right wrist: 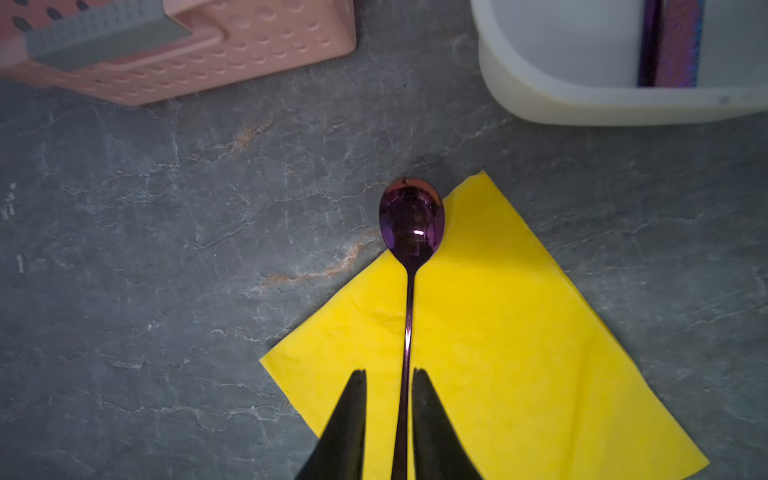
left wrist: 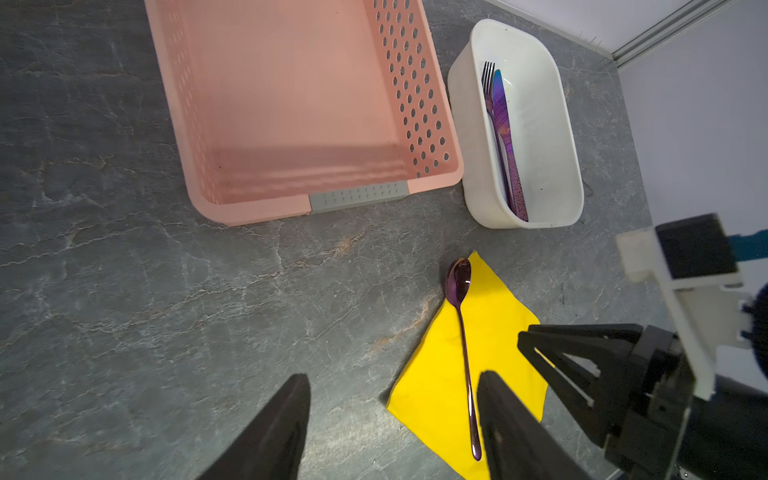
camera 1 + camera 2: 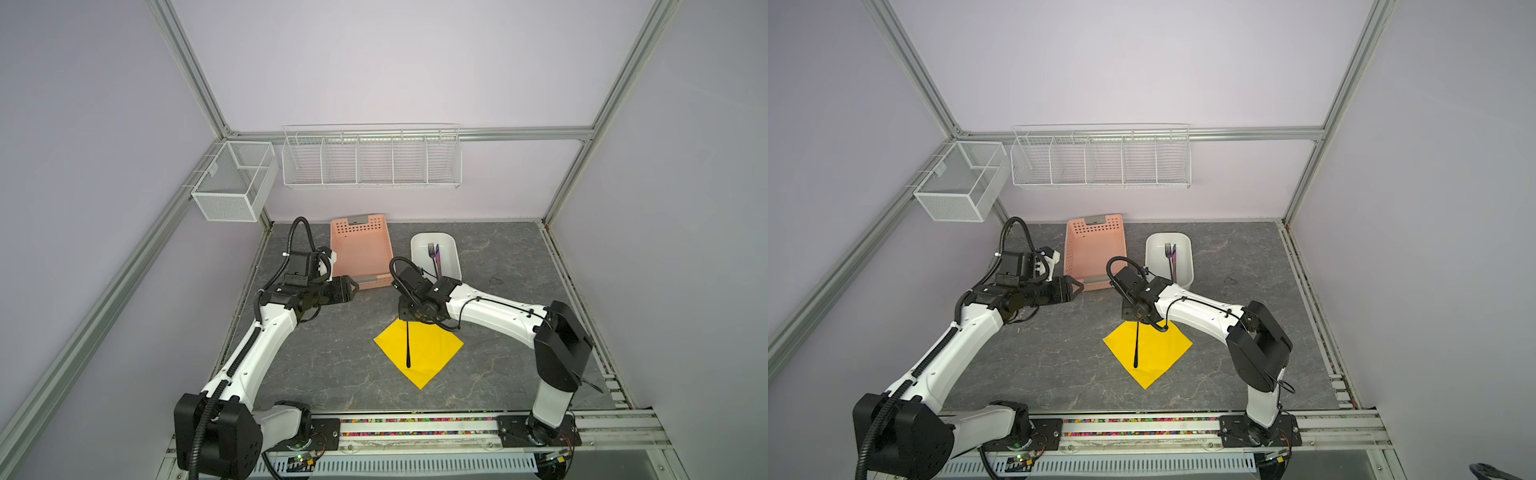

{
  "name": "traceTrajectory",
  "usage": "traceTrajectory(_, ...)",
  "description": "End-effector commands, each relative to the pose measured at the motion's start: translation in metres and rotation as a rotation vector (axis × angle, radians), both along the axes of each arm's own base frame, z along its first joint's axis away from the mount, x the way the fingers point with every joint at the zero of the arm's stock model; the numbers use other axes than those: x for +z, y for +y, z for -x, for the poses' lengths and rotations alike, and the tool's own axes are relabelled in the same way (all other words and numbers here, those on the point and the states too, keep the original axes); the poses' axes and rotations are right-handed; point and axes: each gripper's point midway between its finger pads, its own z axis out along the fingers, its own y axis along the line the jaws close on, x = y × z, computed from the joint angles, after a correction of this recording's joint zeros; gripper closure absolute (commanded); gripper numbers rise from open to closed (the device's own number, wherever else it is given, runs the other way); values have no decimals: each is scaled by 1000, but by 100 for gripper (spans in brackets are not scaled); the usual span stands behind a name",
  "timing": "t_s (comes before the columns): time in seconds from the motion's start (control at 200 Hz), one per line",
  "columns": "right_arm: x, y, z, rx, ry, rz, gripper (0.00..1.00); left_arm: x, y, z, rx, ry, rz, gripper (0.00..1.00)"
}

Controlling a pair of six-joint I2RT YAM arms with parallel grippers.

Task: Place the utensils on the paper napkin and roll it up
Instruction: 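Lower the purple spoon onto the napkin and open the right gripper, then move the right gripper back over the white tray above the purple fork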

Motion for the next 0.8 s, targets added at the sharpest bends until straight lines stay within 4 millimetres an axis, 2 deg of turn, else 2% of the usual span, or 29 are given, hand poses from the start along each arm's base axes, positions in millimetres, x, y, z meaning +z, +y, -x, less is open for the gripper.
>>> traceTrajectory(0.0,19,-20,-12,14,-17,34,76,-3,5,3,-2,-4,-27,35)
traceTrajectory(0.28,33,-59,-57,14,-3,32,76,-3,8,1,-1,-20,-48,35)
traceTrajectory(0.535,25,-92,-104,3,26,38,75,7,14,-1,22,-84,-69,35)
traceTrajectory(0.62,17,-97,-118,13,28,46,75,12,13,-1,15,-115,-63,35)
traceTrajectory(0.795,-12,-106,-146,-7,76,45,76,17,16,-2,25,-142,-77,35)
